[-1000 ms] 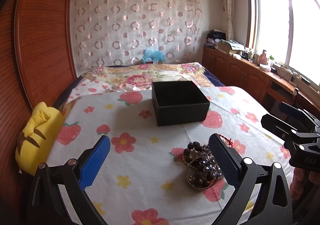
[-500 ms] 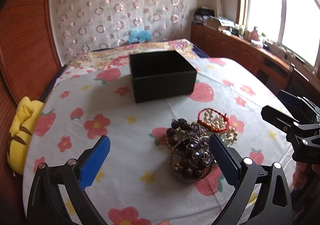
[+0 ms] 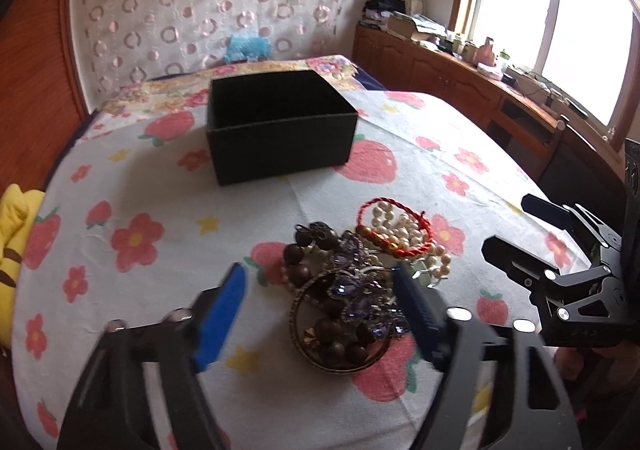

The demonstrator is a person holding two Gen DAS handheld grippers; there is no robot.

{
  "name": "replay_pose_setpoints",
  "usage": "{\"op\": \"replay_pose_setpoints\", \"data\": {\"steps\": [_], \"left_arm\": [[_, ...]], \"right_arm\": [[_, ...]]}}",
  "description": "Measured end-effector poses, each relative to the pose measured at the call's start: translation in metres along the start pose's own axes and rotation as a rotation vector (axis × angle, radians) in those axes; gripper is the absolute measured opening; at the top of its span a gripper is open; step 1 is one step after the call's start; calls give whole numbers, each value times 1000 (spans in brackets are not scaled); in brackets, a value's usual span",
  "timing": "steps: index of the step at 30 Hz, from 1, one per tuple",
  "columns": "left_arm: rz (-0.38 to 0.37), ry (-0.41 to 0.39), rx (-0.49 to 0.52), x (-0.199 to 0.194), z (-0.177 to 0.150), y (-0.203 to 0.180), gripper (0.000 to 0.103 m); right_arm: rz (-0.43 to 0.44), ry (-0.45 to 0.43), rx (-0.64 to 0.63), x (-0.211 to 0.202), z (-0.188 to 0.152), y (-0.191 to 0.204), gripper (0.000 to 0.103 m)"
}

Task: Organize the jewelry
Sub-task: 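Move the left gripper to the pile and grasp the purple-flower hairpins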

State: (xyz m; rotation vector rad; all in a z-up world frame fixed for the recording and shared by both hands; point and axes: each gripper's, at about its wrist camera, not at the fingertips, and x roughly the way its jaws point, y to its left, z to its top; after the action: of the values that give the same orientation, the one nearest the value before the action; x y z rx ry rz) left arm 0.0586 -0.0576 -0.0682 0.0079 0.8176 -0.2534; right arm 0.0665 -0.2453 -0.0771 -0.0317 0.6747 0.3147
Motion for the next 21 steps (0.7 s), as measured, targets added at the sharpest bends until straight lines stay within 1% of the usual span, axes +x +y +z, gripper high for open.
{"op": "replay_pose_setpoints", "data": {"steps": [1, 3, 7, 12, 14, 15, 18, 21], "left_arm": [[-11, 4, -2, 1, 0, -1, 56], [-29, 7, -13, 2, -1, -1, 47], [-50, 18, -14, 2, -2, -6, 39], [-60, 21, -2, 3, -2, -9, 36], [-75, 20, -6, 1, -1, -8, 29], [-79, 20, -9, 0, -1, -7, 28], [-70, 6, -16, -5, 0, -2, 28], [-56, -30, -35, -16, 3, 6, 28]], "right_arm": [[3, 3, 1, 1, 0, 0, 101], [9, 4, 3, 1, -1, 0, 101], [12, 7, 2, 2, -1, 1, 101], [8, 7, -2, 1, -1, 1, 101], [6, 8, -9, 2, -1, 1, 101], [4, 10, -12, 2, -1, 2, 101], [0, 16, -22, 4, -1, 5, 101], [-5, 26, -35, 5, 0, 8, 101]]}}
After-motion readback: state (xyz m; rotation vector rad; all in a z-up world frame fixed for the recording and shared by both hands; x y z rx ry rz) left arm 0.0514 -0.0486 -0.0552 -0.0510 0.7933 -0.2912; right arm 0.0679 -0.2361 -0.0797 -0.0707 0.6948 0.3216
